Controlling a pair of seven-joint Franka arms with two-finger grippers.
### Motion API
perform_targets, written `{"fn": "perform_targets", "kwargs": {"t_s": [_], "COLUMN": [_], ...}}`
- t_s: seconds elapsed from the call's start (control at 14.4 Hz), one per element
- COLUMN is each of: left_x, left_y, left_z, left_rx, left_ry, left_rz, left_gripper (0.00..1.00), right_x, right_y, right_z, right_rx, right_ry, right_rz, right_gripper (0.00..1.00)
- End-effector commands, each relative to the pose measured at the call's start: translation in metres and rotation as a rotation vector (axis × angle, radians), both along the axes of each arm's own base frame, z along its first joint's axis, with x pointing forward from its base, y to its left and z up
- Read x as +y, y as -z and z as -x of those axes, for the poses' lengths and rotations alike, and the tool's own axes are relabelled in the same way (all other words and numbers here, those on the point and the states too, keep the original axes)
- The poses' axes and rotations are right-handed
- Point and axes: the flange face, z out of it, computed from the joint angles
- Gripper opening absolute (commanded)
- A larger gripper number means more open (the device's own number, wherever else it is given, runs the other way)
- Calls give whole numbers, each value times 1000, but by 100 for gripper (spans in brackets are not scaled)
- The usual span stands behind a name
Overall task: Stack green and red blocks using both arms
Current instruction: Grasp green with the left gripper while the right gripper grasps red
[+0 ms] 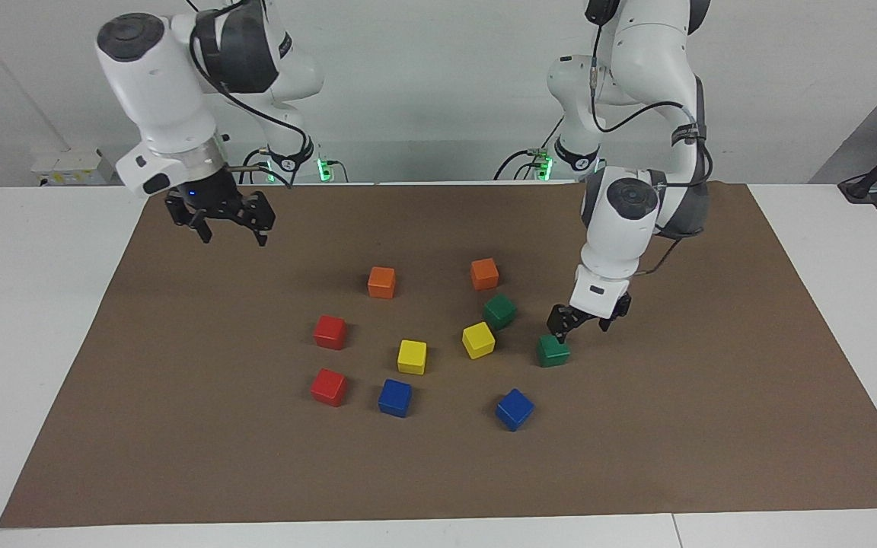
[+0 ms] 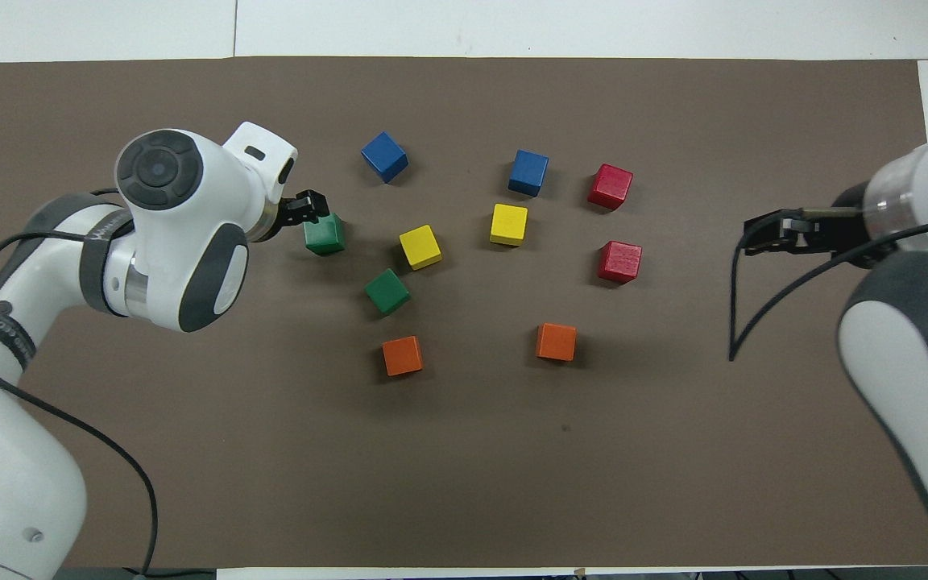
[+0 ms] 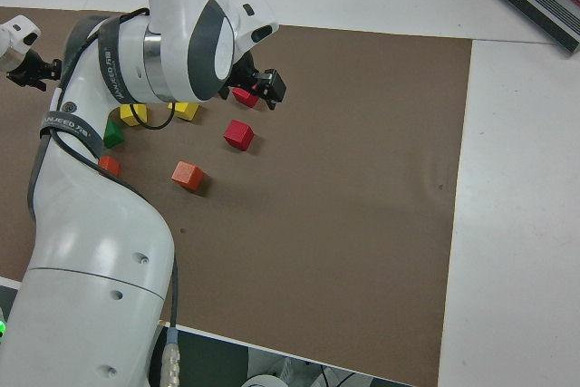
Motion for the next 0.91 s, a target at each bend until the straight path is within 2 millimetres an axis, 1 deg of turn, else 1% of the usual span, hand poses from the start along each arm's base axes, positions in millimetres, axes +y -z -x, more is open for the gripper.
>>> {"fn": "perform_targets", "kwargs": {"t_s": [0.0, 0.14, 0.21, 0.28, 0.42, 0.56, 0.63, 0.77, 0.84], "left_x": [-12, -11, -13, -15, -21, -20, -22, -22, -22], "left_y": [3, 10, 19, 27, 32, 35, 43, 47, 52], "left_z": [-11, -9, -11, -12, -11, -12, -10, -10, -6], "left_rx": [-20, -19, -18, -18, -26, -35, -28, -37, -31], "left_ry": [38, 46, 48, 50, 49, 48, 48, 20, 18], "left_rz": [-21, -30, -27, -24, -16, -10, -11, 2, -1], "left_gripper": [100, 100, 100, 100, 100, 100, 99, 95, 90], "right_x": [28, 44, 50, 54, 60, 67, 68, 71, 71], "right_y": [47, 74, 86, 98, 124, 144, 152, 168, 176], "right_z": [-5, -15, -21, -26, -38, -41, -42, -41, -41], "right_rx": [-4, -6, -12, -12, -23, -32, -48, -54, -48], "right_ry": [108, 182, 207, 231, 263, 277, 279, 289, 305], "right_rz": [-4, -2, -5, -20, -42, -46, -50, -52, -51], "right_gripper": [100, 100, 100, 100, 100, 100, 100, 100, 100]}}
